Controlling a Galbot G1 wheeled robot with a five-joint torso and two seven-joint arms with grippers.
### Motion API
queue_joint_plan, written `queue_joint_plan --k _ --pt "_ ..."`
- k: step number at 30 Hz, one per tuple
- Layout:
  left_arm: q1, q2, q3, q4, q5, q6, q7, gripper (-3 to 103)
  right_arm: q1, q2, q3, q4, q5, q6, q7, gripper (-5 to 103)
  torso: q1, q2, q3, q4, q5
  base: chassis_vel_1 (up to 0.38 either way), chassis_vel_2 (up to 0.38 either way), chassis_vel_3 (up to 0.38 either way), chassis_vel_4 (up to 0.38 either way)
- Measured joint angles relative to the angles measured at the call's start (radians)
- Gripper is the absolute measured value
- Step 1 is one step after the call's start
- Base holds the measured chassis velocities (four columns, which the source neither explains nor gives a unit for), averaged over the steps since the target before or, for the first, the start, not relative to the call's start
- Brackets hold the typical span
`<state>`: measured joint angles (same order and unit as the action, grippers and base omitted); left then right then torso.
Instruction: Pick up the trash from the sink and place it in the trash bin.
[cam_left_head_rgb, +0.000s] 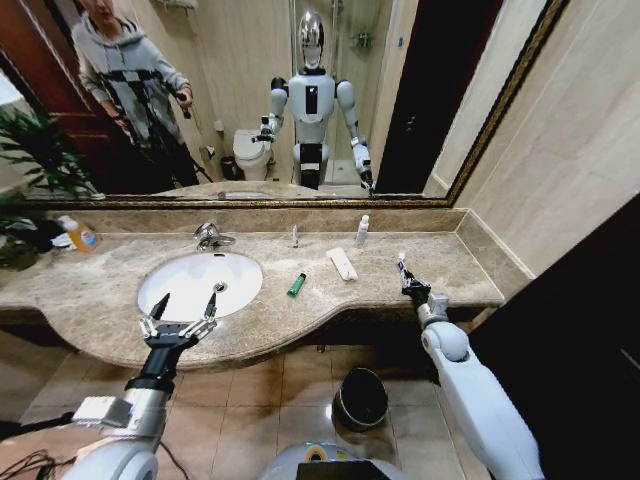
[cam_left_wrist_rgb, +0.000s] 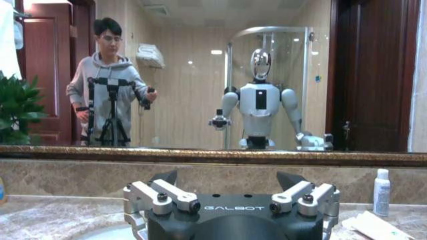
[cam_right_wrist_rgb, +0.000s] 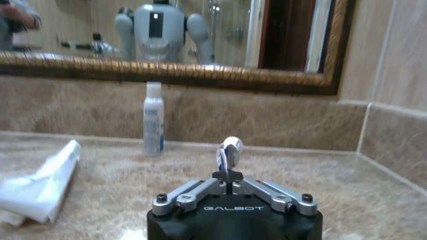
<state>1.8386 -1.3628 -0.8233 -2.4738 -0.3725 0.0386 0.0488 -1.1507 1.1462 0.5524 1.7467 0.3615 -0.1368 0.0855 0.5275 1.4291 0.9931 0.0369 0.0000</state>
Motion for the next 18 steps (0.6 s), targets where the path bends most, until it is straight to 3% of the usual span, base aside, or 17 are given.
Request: queue_joint_plan --k 6,7,8,11,12,14,15,17,18 --pt "0.000 0.000 0.000 0.000 0.000 0.000 0.000 100 -0.183 -0.007 0.100 0.214 0.060 0.050 -0.014 0 0.000 0.000 0.000 0.0004 -0.0009 0.000 0.000 0.000 0.000" --pt "0.000 0.000 0.000 0.000 0.000 0.000 0.000 100 -0.281 0.011 0.140 0.270 0.066 0.108 -0.037 0 0.000 0.000 0.000 -0.0002 -0.0002 0.000 0.000 0.000 0.000" --pt "0.000 0.000 0.000 0.000 0.000 0.000 0.000 100 -0.281 0.011 0.140 0.270 0.066 0.108 -0.037 0 0.000 0.000 0.000 -0.0002 -0.0002 0.000 0.000 0.000 0.000" --pt "0.000 0.000 0.000 0.000 0.000 0.000 0.000 100 -0.513 0.084 0.193 0.327 0.023 0.304 -0.106 0 0.000 0.000 0.000 -0.0004 -0.0001 0.000 0.000 0.000 0.000" --pt "0.000 0.000 0.000 0.000 0.000 0.000 0.000 100 -0.513 0.084 0.193 0.327 0.023 0.304 -0.106 0 0.000 0.000 0.000 -0.0004 -0.0001 0.000 0.000 0.000 0.000" --pt "0.000 0.000 0.000 0.000 0.000 0.000 0.000 100 -0.640 0.124 0.196 0.310 -0.011 0.416 -0.159 0 0.000 0.000 0.000 -0.0005 -0.0002 0.000 0.000 0.000 0.000" --pt "0.000 0.000 0.000 0.000 0.000 0.000 0.000 100 -0.640 0.124 0.196 0.310 -0.011 0.416 -0.159 0 0.000 0.000 0.000 -0.0005 -0.0002 0.000 0.000 0.000 0.000" --pt "0.000 0.000 0.000 0.000 0.000 0.000 0.000 100 -0.702 0.139 0.185 0.236 -0.045 0.505 -0.222 0 0.000 0.000 0.000 -0.0004 -0.0001 0.000 0.000 0.000 0.000" --pt "0.000 0.000 0.000 0.000 0.000 0.000 0.000 100 -0.702 0.139 0.185 0.236 -0.045 0.505 -0.222 0 0.000 0.000 0.000 -0.0004 -0.0001 0.000 0.000 0.000 0.000"
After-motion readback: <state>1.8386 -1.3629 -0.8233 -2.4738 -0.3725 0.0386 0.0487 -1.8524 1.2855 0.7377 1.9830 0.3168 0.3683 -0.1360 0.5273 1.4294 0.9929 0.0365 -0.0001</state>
